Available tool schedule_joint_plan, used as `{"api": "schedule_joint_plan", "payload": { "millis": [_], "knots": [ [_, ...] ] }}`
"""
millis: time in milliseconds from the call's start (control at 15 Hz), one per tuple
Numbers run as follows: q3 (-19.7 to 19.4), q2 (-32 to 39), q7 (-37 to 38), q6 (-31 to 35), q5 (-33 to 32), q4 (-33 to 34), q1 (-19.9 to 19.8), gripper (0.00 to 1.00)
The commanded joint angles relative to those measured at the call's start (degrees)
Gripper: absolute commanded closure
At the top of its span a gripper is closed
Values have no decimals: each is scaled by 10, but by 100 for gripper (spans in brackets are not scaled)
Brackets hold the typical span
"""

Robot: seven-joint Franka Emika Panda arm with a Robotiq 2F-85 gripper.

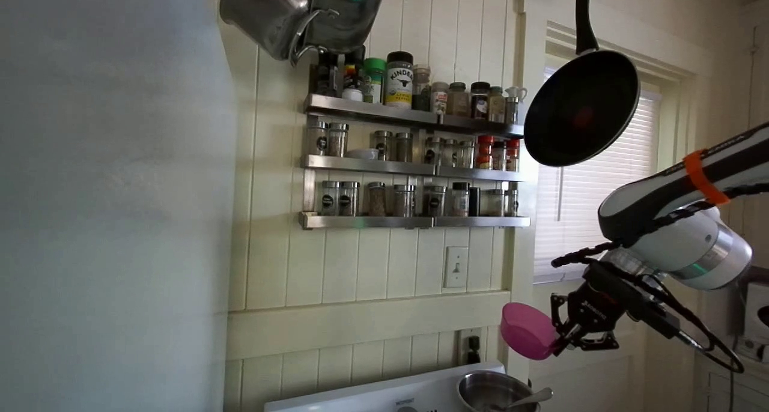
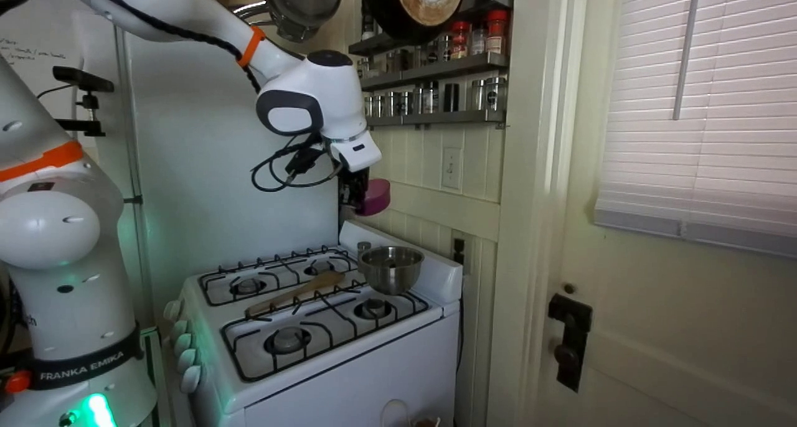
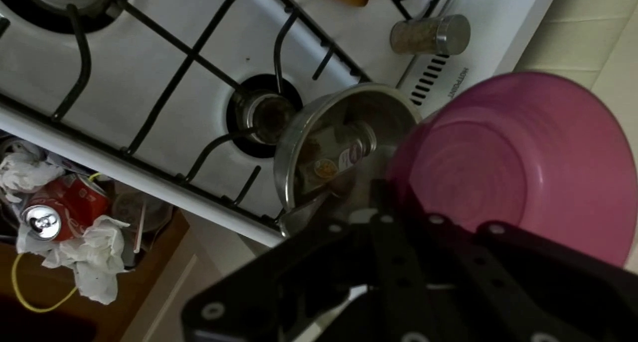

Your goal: Put the purple bowl and the spice bottle into the metal bowl

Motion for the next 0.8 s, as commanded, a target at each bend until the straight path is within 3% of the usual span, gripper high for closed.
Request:
{"api": "schedule_joint_plan", "payload": {
  "millis": [0,733],
  "knots": [
    [1,104,2,14,15,62,8,99],
    [23,271,8,64,0,144,10,99]
  ]
}}
